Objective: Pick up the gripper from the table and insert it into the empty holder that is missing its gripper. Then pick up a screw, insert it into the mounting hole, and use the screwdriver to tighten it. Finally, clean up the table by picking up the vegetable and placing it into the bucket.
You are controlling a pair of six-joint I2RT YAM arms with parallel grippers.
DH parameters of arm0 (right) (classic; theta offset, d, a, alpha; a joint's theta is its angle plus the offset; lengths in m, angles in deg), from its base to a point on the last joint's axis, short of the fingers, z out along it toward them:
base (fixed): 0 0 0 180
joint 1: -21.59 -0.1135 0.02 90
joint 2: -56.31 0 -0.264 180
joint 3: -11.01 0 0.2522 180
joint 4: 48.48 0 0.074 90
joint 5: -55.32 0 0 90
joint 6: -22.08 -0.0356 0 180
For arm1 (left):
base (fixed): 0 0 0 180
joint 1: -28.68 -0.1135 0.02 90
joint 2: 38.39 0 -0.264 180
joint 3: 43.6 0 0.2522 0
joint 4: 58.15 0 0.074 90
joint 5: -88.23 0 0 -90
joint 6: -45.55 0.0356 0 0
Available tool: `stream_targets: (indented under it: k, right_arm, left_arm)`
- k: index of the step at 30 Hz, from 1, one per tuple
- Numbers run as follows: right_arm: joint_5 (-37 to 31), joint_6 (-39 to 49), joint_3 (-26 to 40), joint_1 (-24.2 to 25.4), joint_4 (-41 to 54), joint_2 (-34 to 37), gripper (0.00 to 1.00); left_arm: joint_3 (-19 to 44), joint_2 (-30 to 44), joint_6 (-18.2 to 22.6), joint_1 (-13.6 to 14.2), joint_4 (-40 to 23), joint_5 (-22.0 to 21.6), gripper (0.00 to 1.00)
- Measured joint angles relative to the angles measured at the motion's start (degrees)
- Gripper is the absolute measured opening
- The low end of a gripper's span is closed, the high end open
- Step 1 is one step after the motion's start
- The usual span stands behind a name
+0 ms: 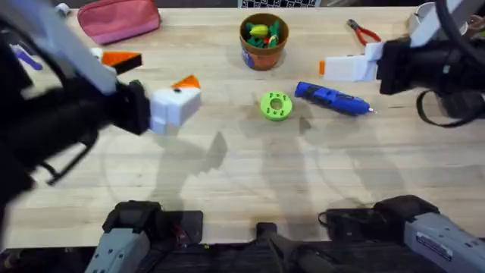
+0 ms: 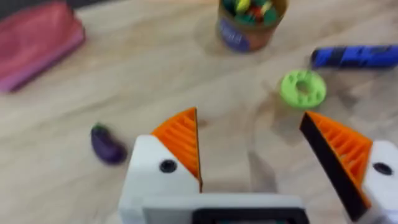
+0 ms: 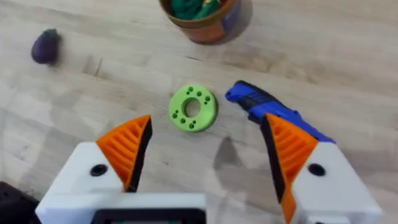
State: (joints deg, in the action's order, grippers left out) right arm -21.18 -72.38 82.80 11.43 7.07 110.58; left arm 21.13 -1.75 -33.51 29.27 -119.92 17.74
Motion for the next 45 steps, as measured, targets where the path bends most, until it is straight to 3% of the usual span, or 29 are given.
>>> stream_targets:
  k: [4,9,19,25,30,36,41,45]
  right_arm:
    - [0.0,-2.3,-2.7,2.4,0.0,-0.9,0.994]
    - [-0.1,-3.5,-3.7,4.6,0.7,-0.9,0.993]
    - [-0.2,-3.7,-3.7,5.1,1.9,-0.9,0.993]
    - [-0.2,-1.6,-3.7,5.1,2.4,-0.9,0.994]
    - [-0.2,-1.1,-3.7,5.1,2.6,-0.8,0.994]
    - [-0.2,-1.1,-3.7,5.1,2.7,1.7,0.994]
    - [-0.2,-1.1,-3.7,5.1,2.7,3.7,0.994]
    - [-0.2,-1.1,-3.7,5.1,2.7,5.2,0.994]
  left_arm:
    - [10.0,8.8,0.5,-2.1,-9.0,-3.0,0.986]
    - [19.0,18.0,0.9,-9.0,-15.9,-4.6,0.986]
    - [20.7,28.3,-0.8,-17.3,-15.7,-10.3,0.989]
    - [20.9,40.9,-3.5,-23.2,-14.8,-12.3,0.985]
    - [22.1,52.3,-4.8,-24.3,-12.7,-12.9,0.985]
    - [31.7,65.9,-5.8,-24.4,-13.8,-13.1,0.985]
    - [37.1,72.7,-6.7,-24.0,-13.9,-13.2,0.985]
    - [37.9,75.7,-7.7,-22.8,-13.8,-13.4,0.985]
